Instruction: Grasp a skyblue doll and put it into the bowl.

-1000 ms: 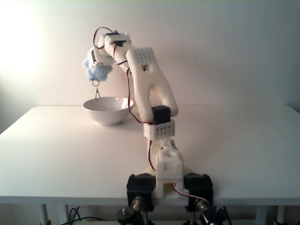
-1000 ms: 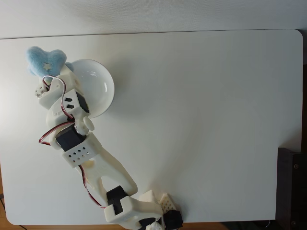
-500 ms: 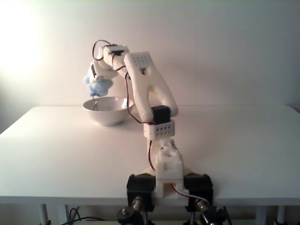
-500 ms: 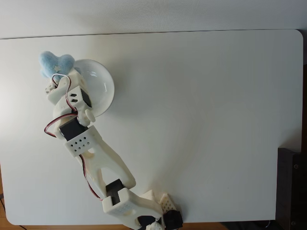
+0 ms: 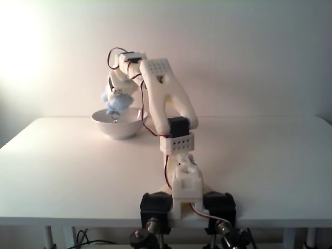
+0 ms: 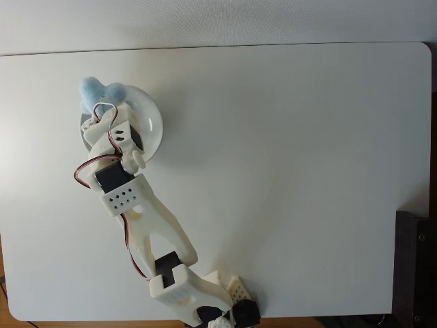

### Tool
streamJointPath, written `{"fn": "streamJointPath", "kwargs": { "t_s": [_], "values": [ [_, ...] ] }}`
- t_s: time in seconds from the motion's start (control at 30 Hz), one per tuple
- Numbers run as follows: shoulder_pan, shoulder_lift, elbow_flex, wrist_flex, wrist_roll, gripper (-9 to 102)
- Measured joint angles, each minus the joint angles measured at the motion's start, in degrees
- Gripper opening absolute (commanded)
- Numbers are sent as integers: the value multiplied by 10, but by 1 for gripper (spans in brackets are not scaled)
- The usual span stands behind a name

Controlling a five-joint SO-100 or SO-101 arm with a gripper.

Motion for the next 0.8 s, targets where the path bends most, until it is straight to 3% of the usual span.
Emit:
{"fn": "streamJointPath", "kwargs": {
  "t_s": [0.43,0.8],
  "values": [
    [-2,0,0,56,0,2],
    [-3,0,0,57,0,42]
  ]
}}
